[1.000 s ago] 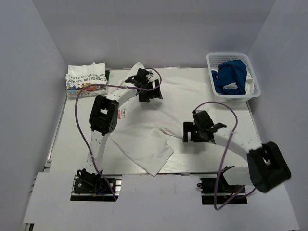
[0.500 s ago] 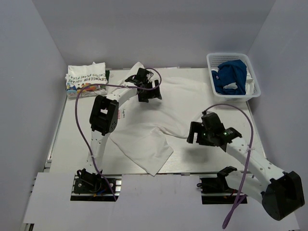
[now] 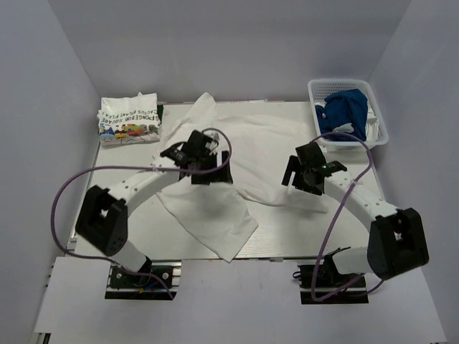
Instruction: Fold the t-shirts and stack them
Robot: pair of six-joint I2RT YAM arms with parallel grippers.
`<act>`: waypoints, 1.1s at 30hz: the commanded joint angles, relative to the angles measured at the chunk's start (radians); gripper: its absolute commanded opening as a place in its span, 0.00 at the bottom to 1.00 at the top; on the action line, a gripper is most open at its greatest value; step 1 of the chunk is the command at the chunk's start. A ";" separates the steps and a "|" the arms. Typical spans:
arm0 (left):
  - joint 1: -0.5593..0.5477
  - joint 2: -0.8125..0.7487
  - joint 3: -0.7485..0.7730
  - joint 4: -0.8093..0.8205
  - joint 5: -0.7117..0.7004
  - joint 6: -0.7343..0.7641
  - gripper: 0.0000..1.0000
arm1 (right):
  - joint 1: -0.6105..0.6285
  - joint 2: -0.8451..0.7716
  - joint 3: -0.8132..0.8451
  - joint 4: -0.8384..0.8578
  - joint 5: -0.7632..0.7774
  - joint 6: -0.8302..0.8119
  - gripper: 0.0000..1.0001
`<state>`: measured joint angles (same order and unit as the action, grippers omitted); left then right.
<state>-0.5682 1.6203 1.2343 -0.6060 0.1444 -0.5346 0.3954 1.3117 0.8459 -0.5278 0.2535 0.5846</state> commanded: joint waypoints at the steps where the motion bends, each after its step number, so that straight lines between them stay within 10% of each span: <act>1: -0.064 -0.111 -0.186 0.014 0.060 -0.048 1.00 | -0.036 0.092 0.094 0.095 0.040 -0.043 0.90; 10: -0.262 -0.080 -0.380 0.089 0.147 -0.122 1.00 | -0.090 0.359 0.216 0.247 -0.102 -0.163 0.90; 21: -0.257 0.076 -0.550 -0.178 -0.018 -0.189 1.00 | -0.112 0.661 0.424 0.289 -0.175 -0.183 0.90; 33: -0.277 -0.143 -0.699 -0.420 0.133 -0.231 1.00 | -0.164 0.890 0.737 0.233 -0.221 -0.207 0.90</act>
<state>-0.8238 1.4597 0.6701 -0.7132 0.4210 -0.7887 0.2470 2.1380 1.5558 -0.2642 0.0486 0.4133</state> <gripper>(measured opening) 0.993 0.902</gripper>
